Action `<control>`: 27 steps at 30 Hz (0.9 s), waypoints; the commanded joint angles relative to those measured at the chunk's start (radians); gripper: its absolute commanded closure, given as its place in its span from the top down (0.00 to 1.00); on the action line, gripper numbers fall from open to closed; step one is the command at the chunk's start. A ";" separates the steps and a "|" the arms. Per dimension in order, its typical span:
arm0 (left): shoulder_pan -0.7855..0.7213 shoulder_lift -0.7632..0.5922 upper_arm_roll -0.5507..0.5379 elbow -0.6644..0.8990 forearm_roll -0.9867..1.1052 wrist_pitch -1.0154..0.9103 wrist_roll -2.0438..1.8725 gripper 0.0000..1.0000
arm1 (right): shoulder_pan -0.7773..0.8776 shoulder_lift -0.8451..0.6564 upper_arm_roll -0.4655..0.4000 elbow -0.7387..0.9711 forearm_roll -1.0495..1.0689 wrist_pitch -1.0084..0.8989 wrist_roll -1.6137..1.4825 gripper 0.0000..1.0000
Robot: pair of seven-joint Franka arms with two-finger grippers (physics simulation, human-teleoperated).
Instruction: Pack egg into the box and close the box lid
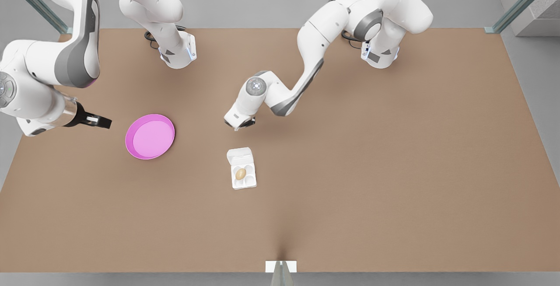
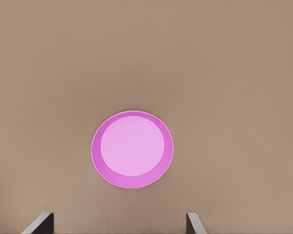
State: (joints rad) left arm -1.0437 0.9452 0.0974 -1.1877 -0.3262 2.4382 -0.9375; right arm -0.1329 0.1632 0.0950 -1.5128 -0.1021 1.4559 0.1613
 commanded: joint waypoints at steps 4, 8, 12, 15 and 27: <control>0.028 -0.002 0.007 -0.023 -0.001 0.090 -0.517 0.21 | 0.004 0.013 0.000 0.002 -0.033 -0.062 -0.077 1.00; 0.045 0.003 0.007 -0.024 0.001 0.090 -0.504 0.21 | 0.006 0.019 0.000 0.002 -0.036 -0.065 -0.077 1.00; 0.056 0.013 0.007 -0.023 0.003 0.090 -0.491 0.21 | 0.004 0.019 0.000 0.003 -0.036 -0.065 -0.077 1.00; 0.068 0.017 0.007 -0.023 0.003 0.091 -0.412 0.21 | 0.003 0.019 0.000 0.005 -0.038 -0.065 -0.077 1.00; 0.080 0.024 0.039 -0.015 0.003 0.098 -0.359 0.21 | 0.003 0.027 0.000 0.002 -0.054 -0.065 -0.077 1.00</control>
State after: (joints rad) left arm -0.9653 0.9676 0.1344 -1.2027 -0.3231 2.5404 -1.2604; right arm -0.1299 0.1912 0.0950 -1.5111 -0.1541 1.3925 0.1014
